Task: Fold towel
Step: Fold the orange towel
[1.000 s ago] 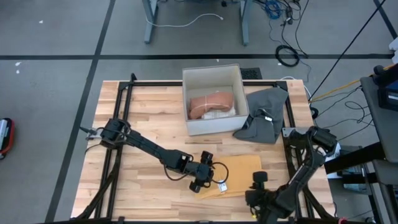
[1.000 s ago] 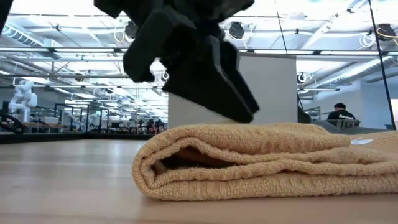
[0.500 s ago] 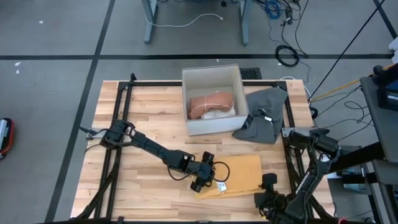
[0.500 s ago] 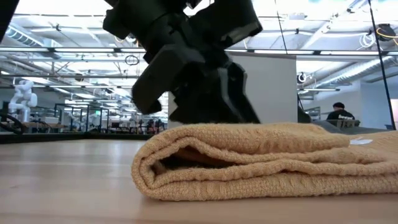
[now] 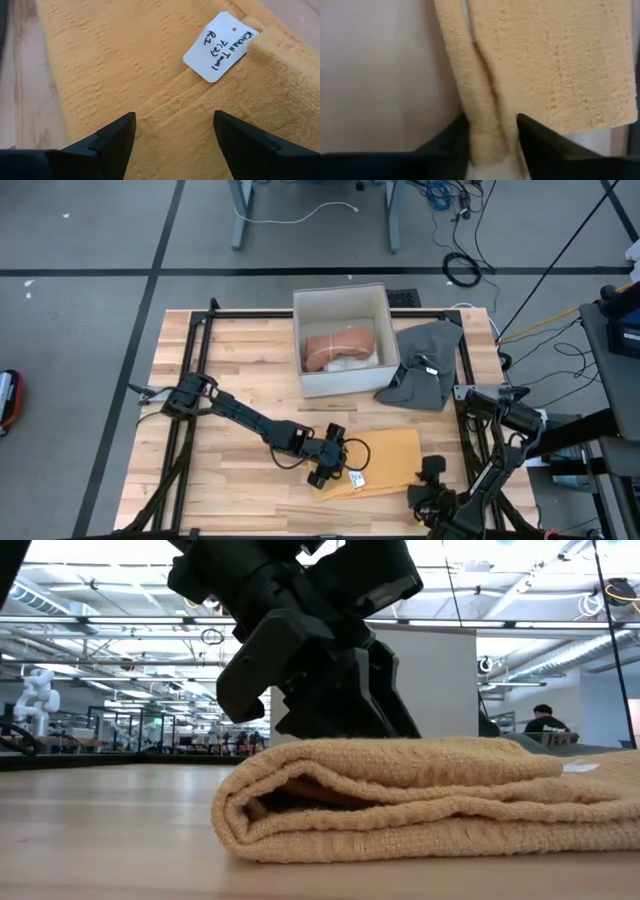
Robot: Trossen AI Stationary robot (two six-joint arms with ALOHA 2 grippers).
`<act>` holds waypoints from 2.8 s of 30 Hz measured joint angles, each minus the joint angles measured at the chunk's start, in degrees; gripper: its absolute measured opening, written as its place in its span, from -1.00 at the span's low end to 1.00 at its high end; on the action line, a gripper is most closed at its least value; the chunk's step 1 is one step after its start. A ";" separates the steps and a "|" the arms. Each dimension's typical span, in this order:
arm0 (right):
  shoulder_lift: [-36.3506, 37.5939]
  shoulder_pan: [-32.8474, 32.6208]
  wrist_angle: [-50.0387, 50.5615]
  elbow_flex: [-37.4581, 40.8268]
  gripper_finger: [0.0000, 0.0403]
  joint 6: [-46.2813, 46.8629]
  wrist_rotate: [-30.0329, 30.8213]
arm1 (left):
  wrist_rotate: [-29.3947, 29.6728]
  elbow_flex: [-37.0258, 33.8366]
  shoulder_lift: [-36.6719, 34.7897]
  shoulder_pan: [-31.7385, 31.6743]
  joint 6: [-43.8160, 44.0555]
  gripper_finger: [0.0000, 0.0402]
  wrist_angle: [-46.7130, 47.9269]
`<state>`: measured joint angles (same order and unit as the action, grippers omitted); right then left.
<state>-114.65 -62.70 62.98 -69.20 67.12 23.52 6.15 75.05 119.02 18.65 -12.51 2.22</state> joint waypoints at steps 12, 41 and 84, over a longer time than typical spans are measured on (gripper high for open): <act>-0.71 1.86 6.81 -0.48 -0.97 -2.58 2.24 | -0.98 0.00 0.00 0.00 0.04 0.37 -0.22; -0.44 11.70 -25.68 -11.64 -1.00 -63.47 41.44 | 21.57 2.31 -6.42 4.64 -2.86 0.37 7.62; -1.32 20.52 -48.31 -11.75 -0.98 -87.17 21.26 | 12.44 -11.34 -10.75 7.87 36.00 0.37 16.73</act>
<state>-115.97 -42.18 14.67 -80.95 -20.05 44.78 18.59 63.70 108.27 26.52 23.49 18.95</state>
